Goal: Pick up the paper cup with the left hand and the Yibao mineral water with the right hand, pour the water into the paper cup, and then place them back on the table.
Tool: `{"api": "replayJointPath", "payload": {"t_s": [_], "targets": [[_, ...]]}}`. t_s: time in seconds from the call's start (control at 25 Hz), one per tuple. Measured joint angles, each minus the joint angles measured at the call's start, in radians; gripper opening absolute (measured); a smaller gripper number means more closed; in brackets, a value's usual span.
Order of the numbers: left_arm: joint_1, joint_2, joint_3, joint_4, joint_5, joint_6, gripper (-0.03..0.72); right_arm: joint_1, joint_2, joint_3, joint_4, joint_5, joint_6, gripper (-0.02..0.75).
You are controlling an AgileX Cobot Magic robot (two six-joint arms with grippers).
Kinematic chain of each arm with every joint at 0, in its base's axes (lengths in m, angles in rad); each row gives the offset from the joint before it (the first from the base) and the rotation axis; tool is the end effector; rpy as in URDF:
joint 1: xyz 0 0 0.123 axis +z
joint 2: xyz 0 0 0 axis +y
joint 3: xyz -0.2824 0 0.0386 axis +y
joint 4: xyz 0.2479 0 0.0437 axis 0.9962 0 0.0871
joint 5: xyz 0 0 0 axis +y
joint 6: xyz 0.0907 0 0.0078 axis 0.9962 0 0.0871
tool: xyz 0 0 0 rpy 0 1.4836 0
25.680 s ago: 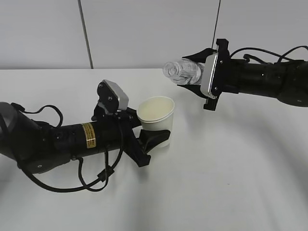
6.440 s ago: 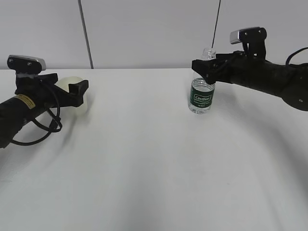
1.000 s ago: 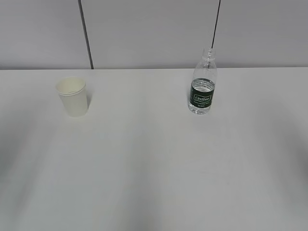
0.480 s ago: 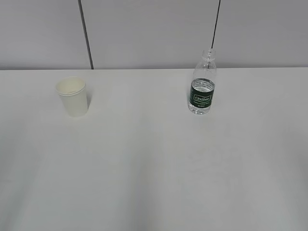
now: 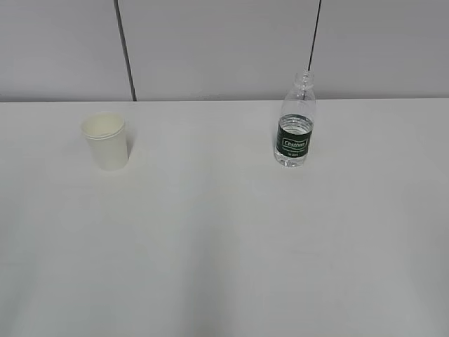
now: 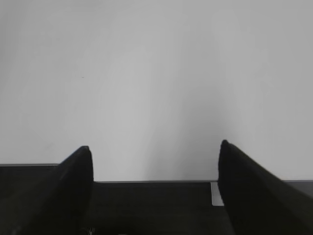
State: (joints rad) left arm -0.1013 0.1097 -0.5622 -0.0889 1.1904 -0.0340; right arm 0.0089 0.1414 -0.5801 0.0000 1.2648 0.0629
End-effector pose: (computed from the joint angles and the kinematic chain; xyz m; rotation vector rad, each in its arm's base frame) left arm -0.0012 -0.0074 0.2850 0.0836 2.2222 -0.1843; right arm -0.0011 0.0000 0.2845 0.0624 2.3091 0.0366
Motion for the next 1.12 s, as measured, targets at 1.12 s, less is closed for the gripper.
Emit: {"api": "replayJointPath", "payload": {"t_s": [1.12], "targets": [[-0.001,-0.127,0.041,0.026,-0.082,0.001,0.496,0.0,-0.16,0.085,-0.005,-0.113,-0.063,0.585]]}}
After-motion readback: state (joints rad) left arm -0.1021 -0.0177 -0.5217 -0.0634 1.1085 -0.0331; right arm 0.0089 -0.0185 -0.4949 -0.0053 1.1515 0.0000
